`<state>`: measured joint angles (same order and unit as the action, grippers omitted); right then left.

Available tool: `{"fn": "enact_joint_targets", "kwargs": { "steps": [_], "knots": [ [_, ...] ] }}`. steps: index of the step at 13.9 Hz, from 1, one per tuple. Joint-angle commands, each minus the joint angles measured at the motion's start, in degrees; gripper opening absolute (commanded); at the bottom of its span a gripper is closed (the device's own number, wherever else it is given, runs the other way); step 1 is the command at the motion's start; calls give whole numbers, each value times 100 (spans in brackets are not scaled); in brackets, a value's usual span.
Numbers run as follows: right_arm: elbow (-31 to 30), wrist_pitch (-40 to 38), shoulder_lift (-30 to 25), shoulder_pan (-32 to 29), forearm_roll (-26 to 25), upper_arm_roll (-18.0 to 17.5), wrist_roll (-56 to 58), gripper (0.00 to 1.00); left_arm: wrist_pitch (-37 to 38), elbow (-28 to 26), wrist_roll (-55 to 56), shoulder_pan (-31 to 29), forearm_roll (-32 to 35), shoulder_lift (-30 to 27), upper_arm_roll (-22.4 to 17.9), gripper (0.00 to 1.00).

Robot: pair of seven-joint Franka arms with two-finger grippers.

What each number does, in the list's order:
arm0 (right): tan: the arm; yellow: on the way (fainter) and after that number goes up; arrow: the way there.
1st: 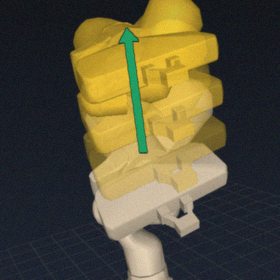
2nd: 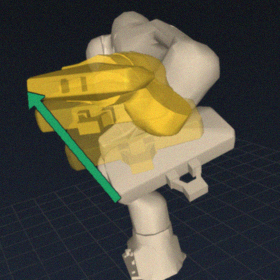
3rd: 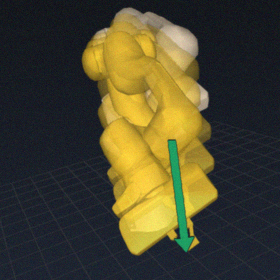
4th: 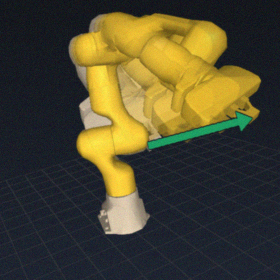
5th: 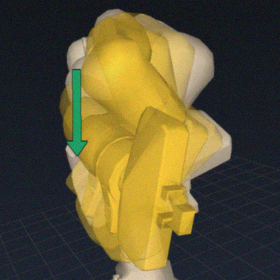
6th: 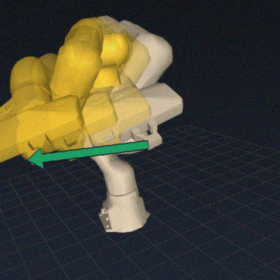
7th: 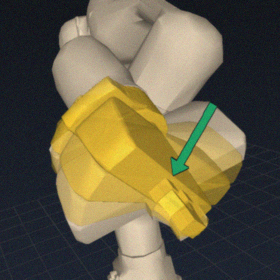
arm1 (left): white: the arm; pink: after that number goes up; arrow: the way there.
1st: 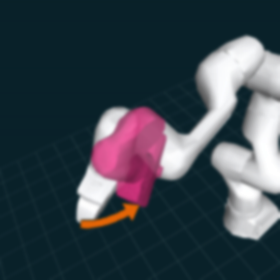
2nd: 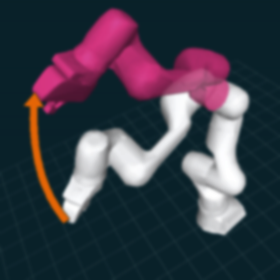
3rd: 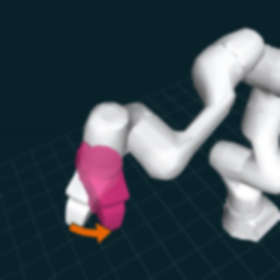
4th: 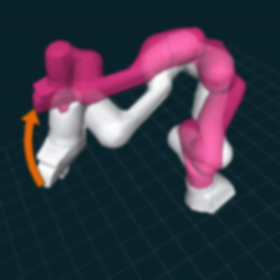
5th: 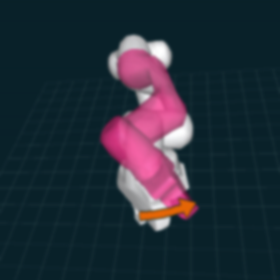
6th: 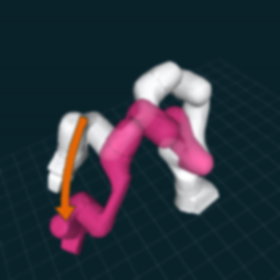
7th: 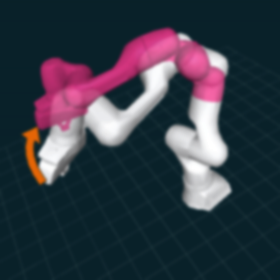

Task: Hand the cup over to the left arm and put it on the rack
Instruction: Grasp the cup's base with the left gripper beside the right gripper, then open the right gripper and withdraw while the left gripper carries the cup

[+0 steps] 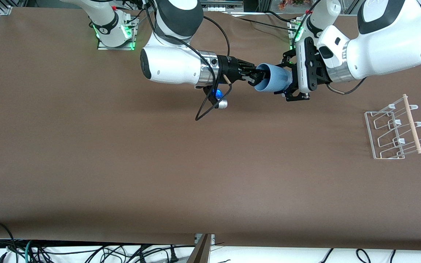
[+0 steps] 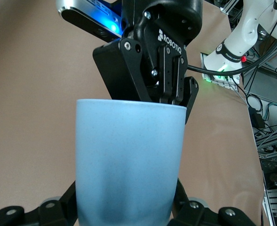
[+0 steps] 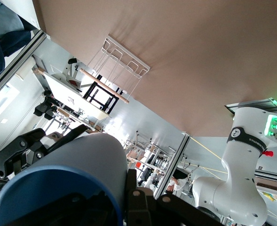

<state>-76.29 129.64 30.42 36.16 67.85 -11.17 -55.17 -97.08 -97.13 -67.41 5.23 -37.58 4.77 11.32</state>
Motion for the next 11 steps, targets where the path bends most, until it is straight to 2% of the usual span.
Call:
{"fn": "enact_joint_targets", "kwargs": {
  "steps": [1,3,4,5,6,9,11],
  "knots": [
    [202,44,87,49,114,36,-46,57,49,-69,-264,22,127,-38,10,4],
    [202,26,78,41,106,36,-134,59,66,-51,-264,14,154,-38,10,4],
    [202,0,69,23,97,36,-143,68,101,-51,-256,14,154,-38,10,4],
    [202,-26,43,-12,97,53,-134,88,197,-34,-238,14,163,-38,2,4],
    [185,-87,17,-64,97,62,-134,99,302,-25,-221,-47,233,-38,-7,5],
    [149,-1024,-141,-555,62,176,-134,99,776,115,-203,-223,549,-38,-51,5],
    [149,-1964,-290,-855,-8,526,-152,99,1040,116,-203,-311,654,-47,-103,5]
  ]
}}
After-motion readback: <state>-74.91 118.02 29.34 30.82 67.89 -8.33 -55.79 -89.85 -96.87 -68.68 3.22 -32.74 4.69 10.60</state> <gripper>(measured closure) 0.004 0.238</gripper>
